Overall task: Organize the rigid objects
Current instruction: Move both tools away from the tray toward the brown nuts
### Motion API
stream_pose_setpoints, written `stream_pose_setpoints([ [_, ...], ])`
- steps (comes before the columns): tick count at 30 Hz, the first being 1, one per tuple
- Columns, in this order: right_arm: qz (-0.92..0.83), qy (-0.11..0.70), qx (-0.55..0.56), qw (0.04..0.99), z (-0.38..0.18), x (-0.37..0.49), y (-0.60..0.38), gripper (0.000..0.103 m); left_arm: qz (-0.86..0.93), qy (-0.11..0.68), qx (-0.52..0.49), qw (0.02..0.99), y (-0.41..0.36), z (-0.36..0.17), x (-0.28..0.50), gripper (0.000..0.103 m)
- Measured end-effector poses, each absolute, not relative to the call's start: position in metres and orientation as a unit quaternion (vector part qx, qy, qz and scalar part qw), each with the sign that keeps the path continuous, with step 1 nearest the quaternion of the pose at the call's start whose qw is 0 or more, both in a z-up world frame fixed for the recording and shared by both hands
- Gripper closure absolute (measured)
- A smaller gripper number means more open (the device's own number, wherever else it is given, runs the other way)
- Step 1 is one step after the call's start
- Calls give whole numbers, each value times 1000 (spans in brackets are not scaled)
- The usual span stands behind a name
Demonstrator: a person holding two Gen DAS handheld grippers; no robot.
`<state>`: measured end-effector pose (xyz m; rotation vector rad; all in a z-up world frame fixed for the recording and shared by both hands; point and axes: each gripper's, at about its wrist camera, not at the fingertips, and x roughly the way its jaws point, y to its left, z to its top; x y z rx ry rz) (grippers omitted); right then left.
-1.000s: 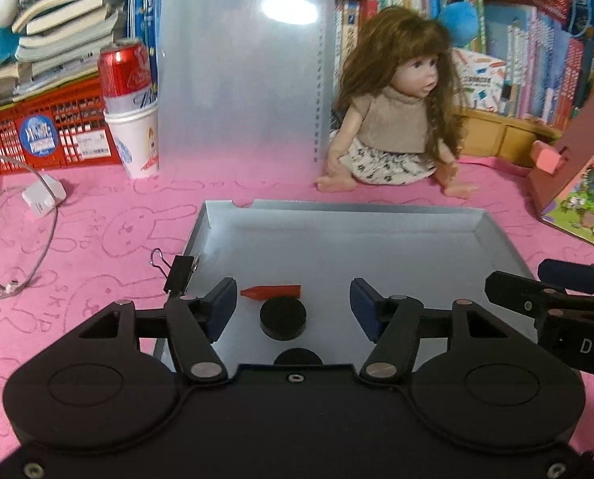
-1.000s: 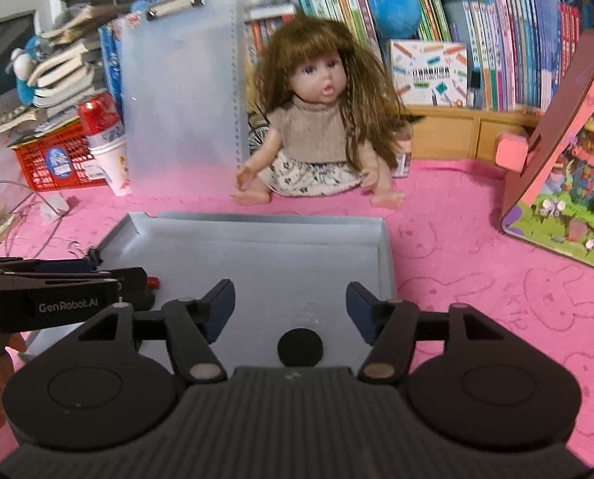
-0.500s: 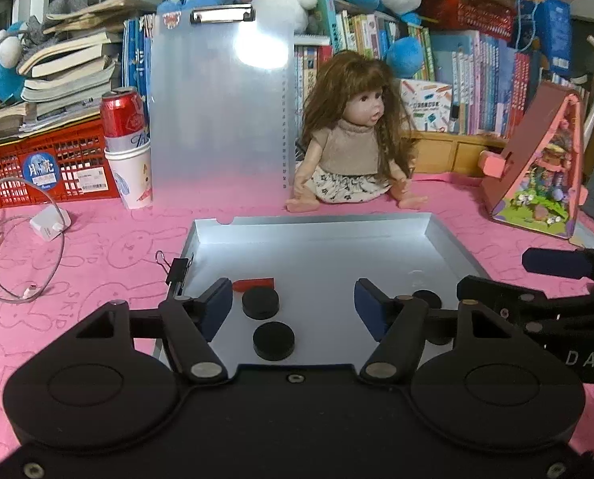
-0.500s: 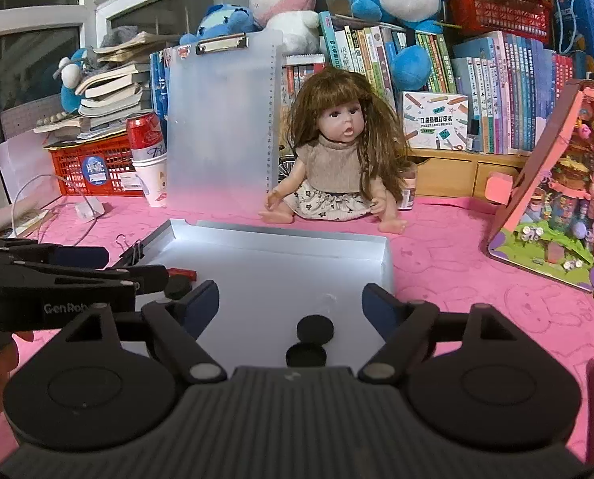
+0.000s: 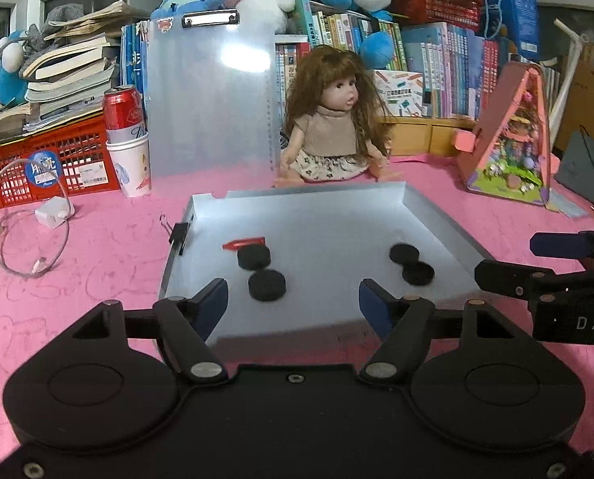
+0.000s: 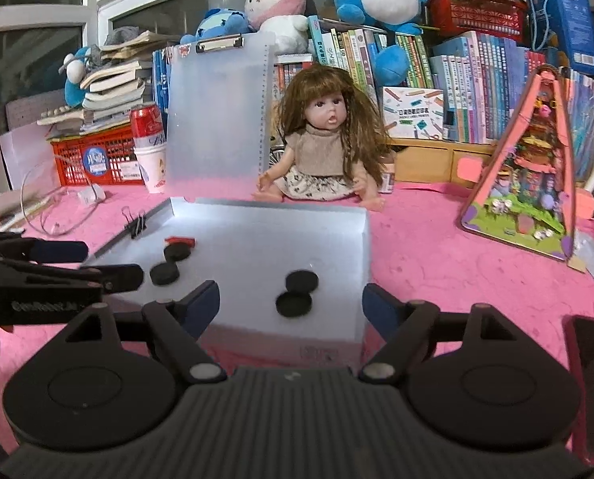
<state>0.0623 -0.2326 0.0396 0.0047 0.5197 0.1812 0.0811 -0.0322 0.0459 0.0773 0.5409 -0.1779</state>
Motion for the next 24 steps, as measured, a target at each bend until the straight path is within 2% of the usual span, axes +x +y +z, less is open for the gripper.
stream_pose_setpoints([
  [3,90,264,-13,960,32,52,-234,19,-90,266,51,958,-31,40,67,32],
  [5,98,276,-22,956,27,47,-234,27,-96,268,55,957,-30,35,58,32],
  [7,106,290,-24,951,22,43,-235,39,-100,274,50,955,-27,32,49,32],
  [10,118,300,-19,946,16,34,-235,48,-108,277,34,954,-22,26,36,29],
  [18,160,297,-16,941,8,16,-230,53,-119,285,48,950,-15,10,2,28],
  [24,172,295,-11,940,4,12,-224,53,-131,284,63,948,-21,4,-11,38],
])
